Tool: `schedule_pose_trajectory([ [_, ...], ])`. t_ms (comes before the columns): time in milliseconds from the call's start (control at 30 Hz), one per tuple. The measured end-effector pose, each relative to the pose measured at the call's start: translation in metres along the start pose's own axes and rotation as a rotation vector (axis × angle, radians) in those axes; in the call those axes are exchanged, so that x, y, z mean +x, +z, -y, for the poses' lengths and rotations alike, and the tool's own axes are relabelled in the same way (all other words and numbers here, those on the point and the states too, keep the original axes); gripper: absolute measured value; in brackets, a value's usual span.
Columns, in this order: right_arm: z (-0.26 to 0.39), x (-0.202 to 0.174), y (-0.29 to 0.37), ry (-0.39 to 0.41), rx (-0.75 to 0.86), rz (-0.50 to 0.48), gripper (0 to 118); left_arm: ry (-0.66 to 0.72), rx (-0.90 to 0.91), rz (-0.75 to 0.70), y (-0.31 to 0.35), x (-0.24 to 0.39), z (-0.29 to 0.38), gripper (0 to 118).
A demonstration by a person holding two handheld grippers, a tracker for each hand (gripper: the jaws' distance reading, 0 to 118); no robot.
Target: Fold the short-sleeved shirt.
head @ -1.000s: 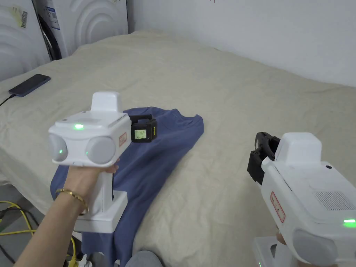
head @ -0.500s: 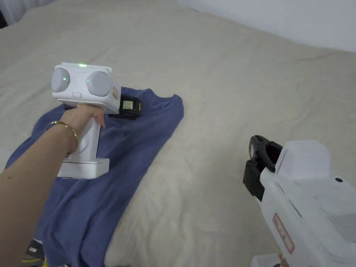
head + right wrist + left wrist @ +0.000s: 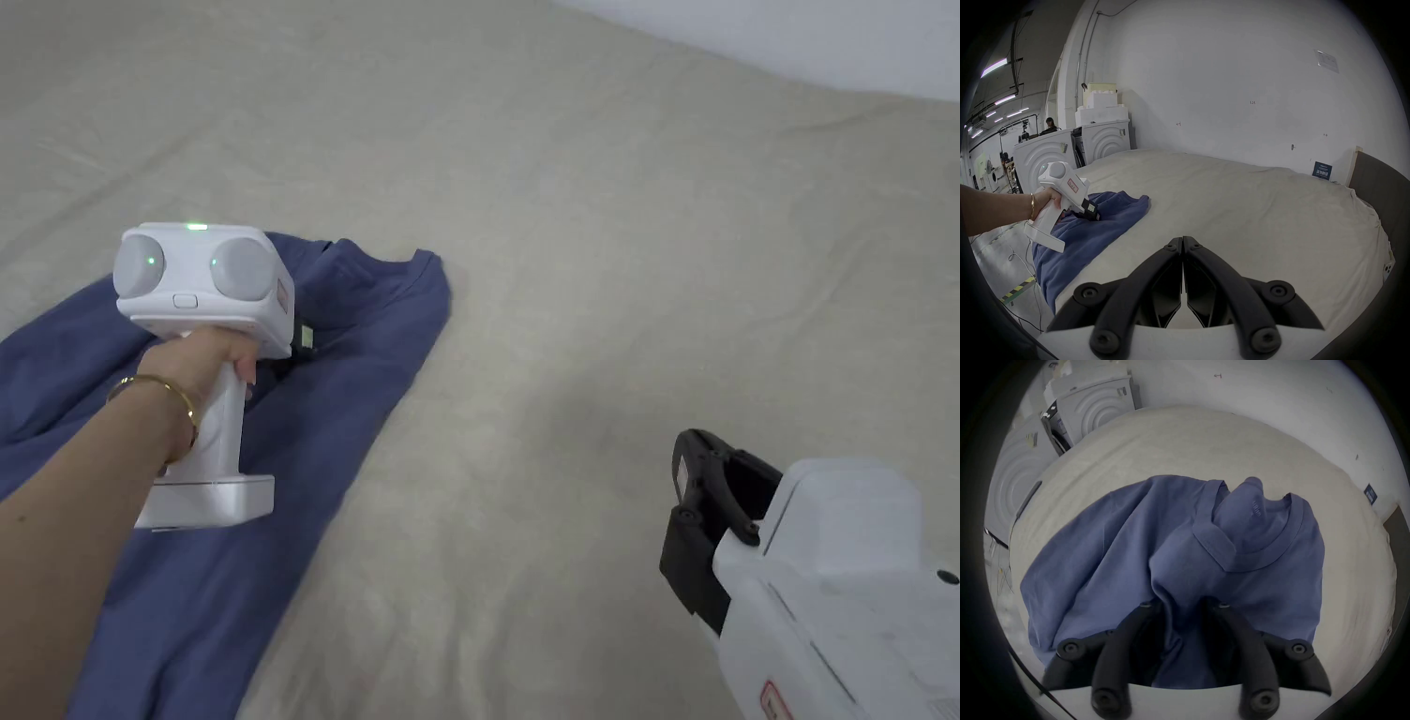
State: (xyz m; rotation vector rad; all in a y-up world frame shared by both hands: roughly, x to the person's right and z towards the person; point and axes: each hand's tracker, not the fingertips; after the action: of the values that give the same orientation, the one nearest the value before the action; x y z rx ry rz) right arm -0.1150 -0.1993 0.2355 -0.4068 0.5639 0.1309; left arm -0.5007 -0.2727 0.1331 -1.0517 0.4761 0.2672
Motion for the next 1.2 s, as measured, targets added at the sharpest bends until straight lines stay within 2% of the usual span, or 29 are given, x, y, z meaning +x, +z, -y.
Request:
schedule_pose_trajectory([
  [33, 0.001, 0.001, 0.003, 0.005, -0.004, -0.002, 0, -0.006, 0.001, 0.002, 0.001, 0.001, -0.001, 0],
  [67, 0.002, 0.002, 0.006, 0.010, -0.004, -0.002, 0, -0.015, 0.007, -0.040, 0.003, 0.003, 0.000, 0],
  [167, 0.002, 0.004, 0.017, 0.016, -0.002, 0.010, 0, 0.016, 0.056, -0.039, 0.018, 0.002, 0.005, 0],
  [267, 0.000, 0.007, 0.026, 0.031, 0.002, 0.031, 0, -0.049, 0.185, -0.115, 0.044, 0.007, 0.022, 0],
  [333, -0.001, 0.011, 0.038, 0.030, 0.013, 0.040, 0, -0.059, 0.237, -0.110, 0.064, 0.005, 0.033, 0],
  [567, -0.012, 0.020, 0.086, 0.014, 0.073, 0.067, 0, 0.078, 0.437, -0.061, 0.170, -0.018, 0.069, 0],
  [700, -0.015, 0.025, 0.117, 0.012, 0.115, 0.079, 0, 0.097, 0.544, -0.035, 0.237, -0.030, 0.088, 0],
  [833, -0.014, 0.032, 0.153, 0.008, 0.163, 0.107, 0, 0.134, 0.635, 0.043, 0.306, -0.035, 0.095, 0],
  [1000, -0.006, 0.044, 0.188, -0.025, 0.192, 0.137, 0, 0.056, 0.807, 0.136, 0.393, -0.017, 0.089, 0],
  [1100, -0.002, 0.055, 0.208, -0.041, 0.212, 0.172, 0, 0.041, 0.862, 0.282, 0.449, 0.001, 0.070, 0],
  [1200, 0.002, 0.067, 0.227, -0.069, 0.242, 0.208, 0, 0.031, 0.920, 0.332, 0.485, 0.029, 0.052, 0],
])
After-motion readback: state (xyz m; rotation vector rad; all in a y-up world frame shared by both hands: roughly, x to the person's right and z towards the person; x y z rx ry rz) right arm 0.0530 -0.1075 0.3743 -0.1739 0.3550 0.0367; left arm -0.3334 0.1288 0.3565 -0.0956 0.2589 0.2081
